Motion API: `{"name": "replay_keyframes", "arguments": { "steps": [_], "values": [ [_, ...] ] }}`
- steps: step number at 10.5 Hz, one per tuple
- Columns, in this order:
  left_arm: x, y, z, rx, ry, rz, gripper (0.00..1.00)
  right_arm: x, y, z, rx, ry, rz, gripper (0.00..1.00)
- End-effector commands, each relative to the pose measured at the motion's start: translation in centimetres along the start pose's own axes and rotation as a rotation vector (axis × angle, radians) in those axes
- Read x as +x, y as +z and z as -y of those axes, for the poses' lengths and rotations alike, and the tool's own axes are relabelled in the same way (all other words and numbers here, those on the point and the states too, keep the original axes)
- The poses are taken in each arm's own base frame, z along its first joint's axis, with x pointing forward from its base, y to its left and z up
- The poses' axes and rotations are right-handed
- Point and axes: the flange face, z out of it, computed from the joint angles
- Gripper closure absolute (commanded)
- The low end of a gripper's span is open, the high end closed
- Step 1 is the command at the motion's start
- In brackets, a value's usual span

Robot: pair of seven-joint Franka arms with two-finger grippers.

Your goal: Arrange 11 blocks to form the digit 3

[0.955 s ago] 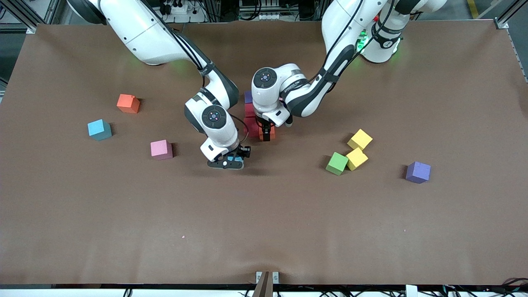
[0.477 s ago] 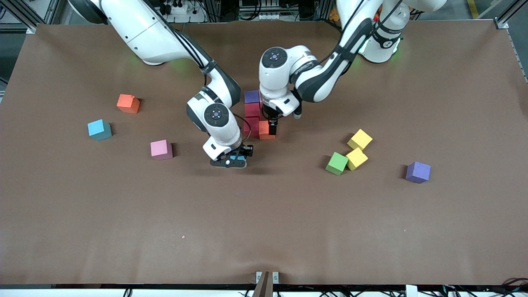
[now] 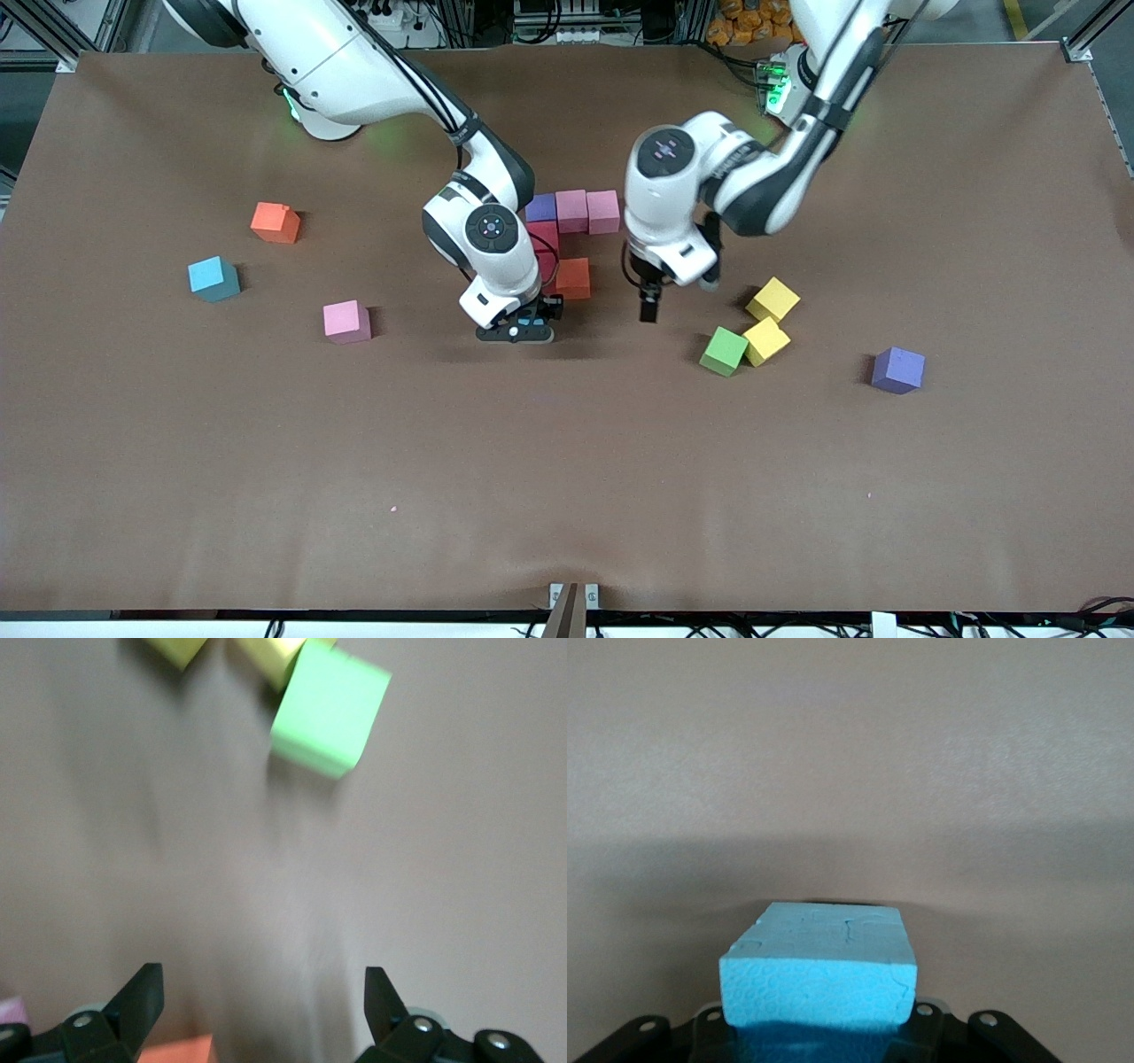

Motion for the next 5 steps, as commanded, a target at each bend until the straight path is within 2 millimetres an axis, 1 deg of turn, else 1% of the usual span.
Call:
{"name": "replay_keyframes", "arguments": {
  "steps": [1, 2, 3, 4, 5],
  "values": [
    [3.7, -0.3, -1.2, 0.054, 0.081, 0.007, 0.0, -1.0, 0.2, 1.1, -0.015, -0.023, -0.011, 0.72],
    [5.6, -0.1, -2.0, 0.075, 0.123, -0.003, 0.0, -1.2, 0.5, 1.2, -0.02, -0.031, -0.008, 0.72],
    [7.7, -0.1, -3.2, 0.081, 0.116, -0.004, 0.0, -1.5, 0.7, 1.3, -0.029, -0.049, -0.011, 0.72],
    [8.1, -0.1, -3.7, 0.079, 0.125, -0.001, 0.0, -1.6, 0.8, 1.3, -0.034, -0.055, -0.013, 0.72],
    [8.0, 0.1, -4.2, 0.077, 0.132, 0.004, 0.0, -1.7, 1.4, 1.2, -0.04, -0.061, -0.009, 0.72]
  ]
}}
